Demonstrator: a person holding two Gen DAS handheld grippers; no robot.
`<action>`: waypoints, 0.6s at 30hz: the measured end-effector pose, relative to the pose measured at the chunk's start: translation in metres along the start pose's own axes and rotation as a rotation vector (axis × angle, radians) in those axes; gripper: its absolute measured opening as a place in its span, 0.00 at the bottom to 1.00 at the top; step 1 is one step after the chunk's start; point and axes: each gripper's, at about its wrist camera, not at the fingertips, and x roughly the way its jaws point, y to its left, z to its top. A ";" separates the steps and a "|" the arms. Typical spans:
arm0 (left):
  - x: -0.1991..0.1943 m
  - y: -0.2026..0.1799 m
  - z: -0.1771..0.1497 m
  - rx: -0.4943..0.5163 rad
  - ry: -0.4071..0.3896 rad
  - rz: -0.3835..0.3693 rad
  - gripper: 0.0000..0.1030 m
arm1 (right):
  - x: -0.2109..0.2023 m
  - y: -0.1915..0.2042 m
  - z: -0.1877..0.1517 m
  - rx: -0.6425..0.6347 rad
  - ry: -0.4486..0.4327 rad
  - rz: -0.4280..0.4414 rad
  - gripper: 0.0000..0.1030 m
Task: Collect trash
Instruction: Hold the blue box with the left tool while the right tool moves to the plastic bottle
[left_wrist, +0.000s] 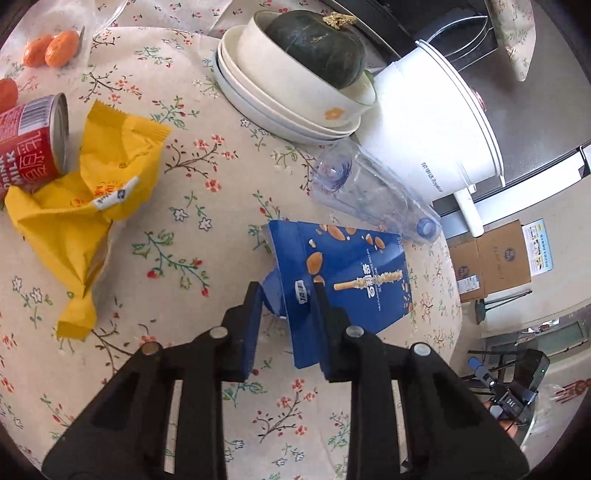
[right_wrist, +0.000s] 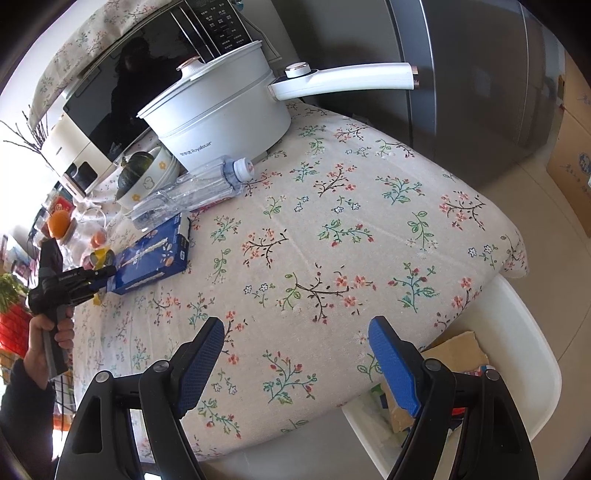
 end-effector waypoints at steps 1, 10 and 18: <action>0.002 -0.001 0.000 -0.020 0.007 -0.016 0.26 | -0.001 0.001 -0.001 -0.002 -0.001 0.002 0.80; -0.004 -0.040 -0.035 -0.097 -0.099 -0.159 0.11 | -0.006 0.008 -0.003 -0.007 -0.010 0.017 0.80; -0.072 -0.078 -0.068 -0.056 -0.265 -0.152 0.11 | -0.013 0.014 -0.002 0.006 -0.035 0.043 0.80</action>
